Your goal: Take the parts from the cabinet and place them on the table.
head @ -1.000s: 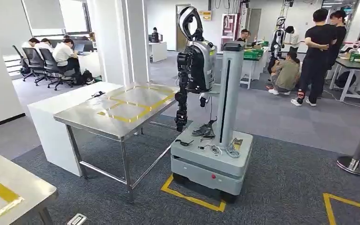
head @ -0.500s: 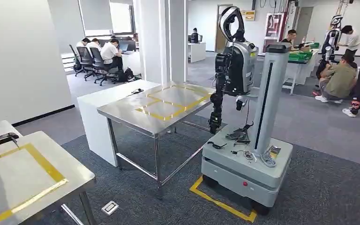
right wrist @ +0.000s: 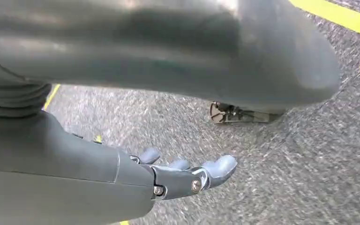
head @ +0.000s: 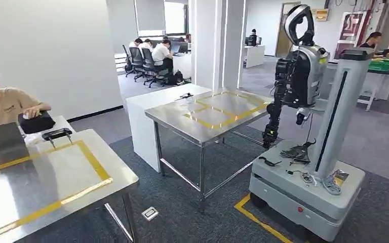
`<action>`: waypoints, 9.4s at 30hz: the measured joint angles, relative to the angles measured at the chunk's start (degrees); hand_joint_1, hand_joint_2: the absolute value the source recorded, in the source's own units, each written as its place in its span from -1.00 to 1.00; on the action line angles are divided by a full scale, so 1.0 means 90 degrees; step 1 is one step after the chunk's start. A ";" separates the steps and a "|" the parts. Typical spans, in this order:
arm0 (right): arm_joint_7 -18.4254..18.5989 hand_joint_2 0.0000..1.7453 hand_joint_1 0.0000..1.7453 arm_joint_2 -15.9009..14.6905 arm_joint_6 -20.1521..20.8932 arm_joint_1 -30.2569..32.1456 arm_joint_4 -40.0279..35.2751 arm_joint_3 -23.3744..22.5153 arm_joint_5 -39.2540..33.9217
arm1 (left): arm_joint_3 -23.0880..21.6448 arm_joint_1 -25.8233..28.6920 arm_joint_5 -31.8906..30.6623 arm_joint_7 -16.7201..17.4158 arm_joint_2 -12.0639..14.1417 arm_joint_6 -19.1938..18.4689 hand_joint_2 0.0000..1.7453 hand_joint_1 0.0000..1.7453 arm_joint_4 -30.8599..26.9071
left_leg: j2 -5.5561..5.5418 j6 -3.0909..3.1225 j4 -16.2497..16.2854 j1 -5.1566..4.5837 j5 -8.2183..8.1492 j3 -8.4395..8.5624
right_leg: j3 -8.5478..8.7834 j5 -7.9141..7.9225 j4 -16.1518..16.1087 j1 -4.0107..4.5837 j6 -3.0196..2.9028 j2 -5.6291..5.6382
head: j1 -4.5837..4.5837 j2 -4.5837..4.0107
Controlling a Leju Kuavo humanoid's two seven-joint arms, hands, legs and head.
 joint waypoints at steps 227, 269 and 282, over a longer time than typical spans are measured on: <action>0.0175 -1.00 -1.00 -0.0119 0.0160 0.0005 0.0002 0.0177 0.0913 | -0.3293 -0.5227 -0.6555 0.1790 0.1809 0.0520 -1.00 -1.00 1.0819 | -0.0423 0.0192 -0.0158 0.0144 0.0309 -0.0193 | -0.0339 0.0124 0.0082 -0.0077 0.0315 0.0944 | 0.0007 0.0015; 0.0248 -1.00 -1.00 -0.0051 0.0034 -0.0028 0.0002 0.0000 0.0799 | -0.2380 -0.4601 -0.7820 0.2125 0.1766 0.1246 -1.00 -1.00 0.8784 | -0.0317 0.0076 0.0081 0.0033 0.0599 -0.0698 | -0.0046 -0.0068 0.0201 -0.0067 0.0177 0.0963 | 0.0014 0.0015; 0.0267 -1.00 -1.00 -0.0056 0.0015 -0.0018 0.0002 -0.0097 0.0818 | -0.1695 -0.2708 -0.8406 0.2696 0.1651 0.1246 -1.00 -1.00 0.6967 | -0.0369 -0.0090 0.1022 0.0068 -0.0165 -0.0182 | -0.0892 0.0698 0.0100 -0.0090 -0.0043 0.0940 | -0.0007 0.0015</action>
